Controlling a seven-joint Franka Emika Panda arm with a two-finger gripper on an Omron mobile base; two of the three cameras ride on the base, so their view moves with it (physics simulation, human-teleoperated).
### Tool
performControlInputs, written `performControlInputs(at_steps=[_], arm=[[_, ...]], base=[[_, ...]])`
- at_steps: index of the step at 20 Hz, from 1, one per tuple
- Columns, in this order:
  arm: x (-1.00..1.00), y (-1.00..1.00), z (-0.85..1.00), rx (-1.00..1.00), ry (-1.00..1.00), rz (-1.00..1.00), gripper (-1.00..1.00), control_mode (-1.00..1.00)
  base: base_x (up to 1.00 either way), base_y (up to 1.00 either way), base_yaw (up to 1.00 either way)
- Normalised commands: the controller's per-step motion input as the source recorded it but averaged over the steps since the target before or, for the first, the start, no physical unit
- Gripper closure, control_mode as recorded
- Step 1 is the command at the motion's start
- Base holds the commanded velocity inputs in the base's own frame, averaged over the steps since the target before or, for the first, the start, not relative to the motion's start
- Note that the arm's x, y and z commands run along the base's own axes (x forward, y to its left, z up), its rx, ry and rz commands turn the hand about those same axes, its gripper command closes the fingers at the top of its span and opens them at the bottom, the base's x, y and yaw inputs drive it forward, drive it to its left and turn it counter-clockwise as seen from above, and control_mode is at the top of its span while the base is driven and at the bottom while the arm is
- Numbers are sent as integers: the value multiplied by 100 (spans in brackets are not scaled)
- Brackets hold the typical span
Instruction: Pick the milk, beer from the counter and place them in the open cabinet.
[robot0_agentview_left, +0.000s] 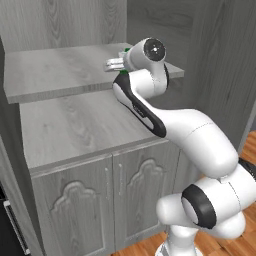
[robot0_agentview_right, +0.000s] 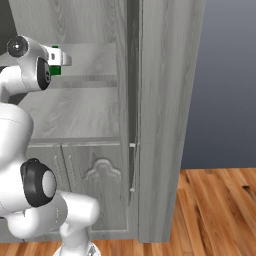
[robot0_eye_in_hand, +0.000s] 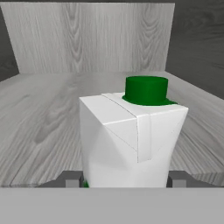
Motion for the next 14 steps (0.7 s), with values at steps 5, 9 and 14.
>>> performControlInputs(at_steps=[5, 9, 14], arm=[[21, 0, -1, 0, 0, 0, 100, -100], [42, 0, 0, 0, 0, 0, 100, -100], [41, 0, 0, 0, 0, 0, 100, -100]], base=[[0, 0, 0], [0, 0, 0], [0, 0, 0]])
